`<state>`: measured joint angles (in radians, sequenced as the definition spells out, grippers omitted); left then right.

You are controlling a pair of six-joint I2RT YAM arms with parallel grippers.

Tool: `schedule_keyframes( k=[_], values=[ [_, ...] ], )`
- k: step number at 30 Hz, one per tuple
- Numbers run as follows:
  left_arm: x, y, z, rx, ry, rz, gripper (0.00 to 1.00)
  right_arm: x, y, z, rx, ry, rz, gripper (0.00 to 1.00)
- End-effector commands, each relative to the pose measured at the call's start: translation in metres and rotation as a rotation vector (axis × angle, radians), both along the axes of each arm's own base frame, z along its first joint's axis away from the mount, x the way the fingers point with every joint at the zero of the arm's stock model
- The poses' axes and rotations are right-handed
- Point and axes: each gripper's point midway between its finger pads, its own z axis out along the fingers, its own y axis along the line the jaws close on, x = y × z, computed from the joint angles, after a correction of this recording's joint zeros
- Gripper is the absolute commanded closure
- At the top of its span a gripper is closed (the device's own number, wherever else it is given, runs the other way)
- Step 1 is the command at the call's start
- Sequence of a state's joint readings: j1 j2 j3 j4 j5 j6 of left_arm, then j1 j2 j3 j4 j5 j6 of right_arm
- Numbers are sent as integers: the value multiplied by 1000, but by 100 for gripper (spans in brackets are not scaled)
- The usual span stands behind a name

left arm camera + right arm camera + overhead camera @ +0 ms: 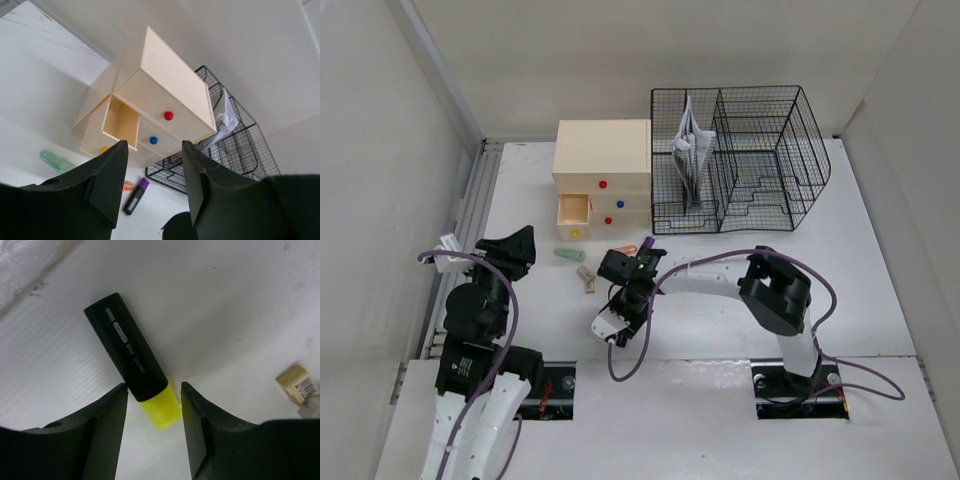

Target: Organize the desk

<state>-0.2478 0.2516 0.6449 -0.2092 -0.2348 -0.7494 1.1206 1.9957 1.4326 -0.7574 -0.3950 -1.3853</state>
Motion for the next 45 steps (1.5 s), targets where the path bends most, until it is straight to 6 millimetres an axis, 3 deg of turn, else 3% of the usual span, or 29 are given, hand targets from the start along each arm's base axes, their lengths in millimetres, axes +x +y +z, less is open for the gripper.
schedule_keyframes(
  k=[1, 4, 15, 18, 19, 23, 26, 30, 31, 33, 35, 40, 45],
  values=[
    [-9, 6, 9, 52, -11, 17, 56, 10, 14, 14, 33, -36, 9, 48],
    [-12, 8, 12, 58, -19, 18, 55, 6, 14, 4, -7, -16, 18, 50],
    [-24, 11, 21, 80, -41, 21, 53, -20, -19, -25, -195, 104, 89, 53],
    [-26, 12, 23, 77, -51, 21, 53, -21, -22, -28, -225, 119, 88, 63],
    [-26, 12, 23, 77, -51, 21, 53, -24, -27, -27, -247, 130, 88, 74],
    [-28, 12, 22, 77, -51, 21, 53, -20, -17, -19, -235, 130, 40, 92],
    [-28, 12, 22, 77, -51, 21, 53, -4, 19, 10, -86, 78, -47, 96],
    [-30, 13, 21, 77, -51, 21, 52, 38, 77, 94, 210, -39, -310, 98],
    [-32, 13, 23, 75, -60, 22, 52, 48, 85, 119, 278, -77, -350, 98],
    [-31, 13, 19, 77, -51, 21, 52, 69, 98, 149, 372, -145, -440, 98],
    [-31, 13, 19, 77, -51, 21, 52, 85, 102, 187, 459, -197, -528, 98],
    [-30, 13, 13, 79, -44, 21, 52, 126, 106, 243, 652, -318, -724, 99],
    [-28, 9, 15, 68, -57, 2, 52, 162, 112, 256, 742, -418, -907, 99]
  ],
)
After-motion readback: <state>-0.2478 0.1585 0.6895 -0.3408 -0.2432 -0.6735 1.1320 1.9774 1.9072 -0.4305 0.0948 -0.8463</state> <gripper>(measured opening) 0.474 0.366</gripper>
